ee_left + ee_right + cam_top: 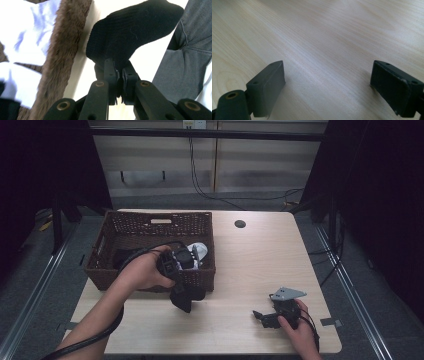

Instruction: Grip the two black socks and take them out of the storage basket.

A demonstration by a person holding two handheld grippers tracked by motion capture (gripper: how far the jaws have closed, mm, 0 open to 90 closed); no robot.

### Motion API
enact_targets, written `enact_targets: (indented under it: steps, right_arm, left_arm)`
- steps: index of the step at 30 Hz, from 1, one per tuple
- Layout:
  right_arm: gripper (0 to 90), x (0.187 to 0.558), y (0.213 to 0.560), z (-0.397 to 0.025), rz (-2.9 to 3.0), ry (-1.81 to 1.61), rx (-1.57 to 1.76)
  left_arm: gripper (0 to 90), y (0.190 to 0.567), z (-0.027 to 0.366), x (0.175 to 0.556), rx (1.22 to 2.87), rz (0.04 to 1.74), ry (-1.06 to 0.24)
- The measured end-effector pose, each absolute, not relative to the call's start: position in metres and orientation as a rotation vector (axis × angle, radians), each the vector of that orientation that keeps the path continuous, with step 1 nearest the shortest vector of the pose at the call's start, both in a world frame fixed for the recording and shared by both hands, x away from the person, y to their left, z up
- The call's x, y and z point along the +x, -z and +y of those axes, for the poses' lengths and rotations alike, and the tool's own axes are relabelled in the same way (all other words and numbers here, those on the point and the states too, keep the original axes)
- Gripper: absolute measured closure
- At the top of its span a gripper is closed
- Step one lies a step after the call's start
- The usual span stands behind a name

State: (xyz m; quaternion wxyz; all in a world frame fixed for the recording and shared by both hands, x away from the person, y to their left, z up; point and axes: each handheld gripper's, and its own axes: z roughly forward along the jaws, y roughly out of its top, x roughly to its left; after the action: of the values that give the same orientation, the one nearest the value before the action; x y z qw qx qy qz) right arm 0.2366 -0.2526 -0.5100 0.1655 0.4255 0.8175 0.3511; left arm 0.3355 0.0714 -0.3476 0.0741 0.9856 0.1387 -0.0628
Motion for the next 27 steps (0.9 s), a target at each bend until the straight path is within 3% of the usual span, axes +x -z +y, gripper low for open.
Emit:
enact_targets:
  steps: [10,16,27]
  right_arm:
    - [11.6,0.237,0.510,-0.253,2.329,-1.000,1.209]
    - [11.6,0.237,0.510,-0.253,2.329,-1.000,1.209]
    - [11.6,0.237,0.510,-0.253,2.330,-1.001,1.209]
  left_arm:
    - [82.0,0.378,0.062,0.341,2.943,0.451,0.229]
    - [73.7,0.375,0.064,0.342,2.919,0.472,0.239]
    - [67.3,0.363,0.076,0.343,2.880,0.495,0.206]
